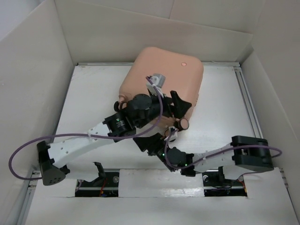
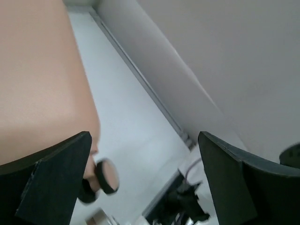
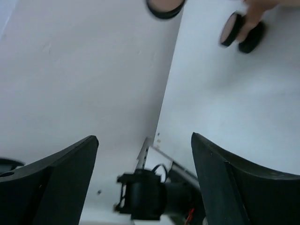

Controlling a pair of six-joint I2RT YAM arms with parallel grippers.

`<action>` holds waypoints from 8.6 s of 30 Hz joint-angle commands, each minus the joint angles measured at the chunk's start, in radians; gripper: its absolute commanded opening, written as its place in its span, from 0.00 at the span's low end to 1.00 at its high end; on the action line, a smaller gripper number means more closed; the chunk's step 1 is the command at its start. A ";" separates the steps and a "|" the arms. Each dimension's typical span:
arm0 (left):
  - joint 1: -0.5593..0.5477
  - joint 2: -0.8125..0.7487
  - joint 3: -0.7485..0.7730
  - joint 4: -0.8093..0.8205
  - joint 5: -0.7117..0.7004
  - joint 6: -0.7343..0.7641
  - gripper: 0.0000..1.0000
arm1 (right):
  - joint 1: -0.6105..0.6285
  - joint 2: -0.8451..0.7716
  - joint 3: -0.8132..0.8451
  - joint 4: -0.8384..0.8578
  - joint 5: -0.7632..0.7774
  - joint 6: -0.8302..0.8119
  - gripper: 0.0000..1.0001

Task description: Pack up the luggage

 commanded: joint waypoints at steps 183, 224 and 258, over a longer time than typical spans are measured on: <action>0.051 -0.414 -0.322 0.178 0.004 -0.119 0.36 | 0.325 -0.263 0.011 -0.833 0.258 0.143 0.58; 1.035 0.337 0.055 0.054 0.361 -0.255 0.89 | -0.838 -0.671 0.784 -1.551 -0.127 -0.773 0.51; 1.041 0.839 0.306 0.344 0.898 -0.122 0.83 | -1.349 -0.073 0.136 -0.623 -1.060 -0.347 0.44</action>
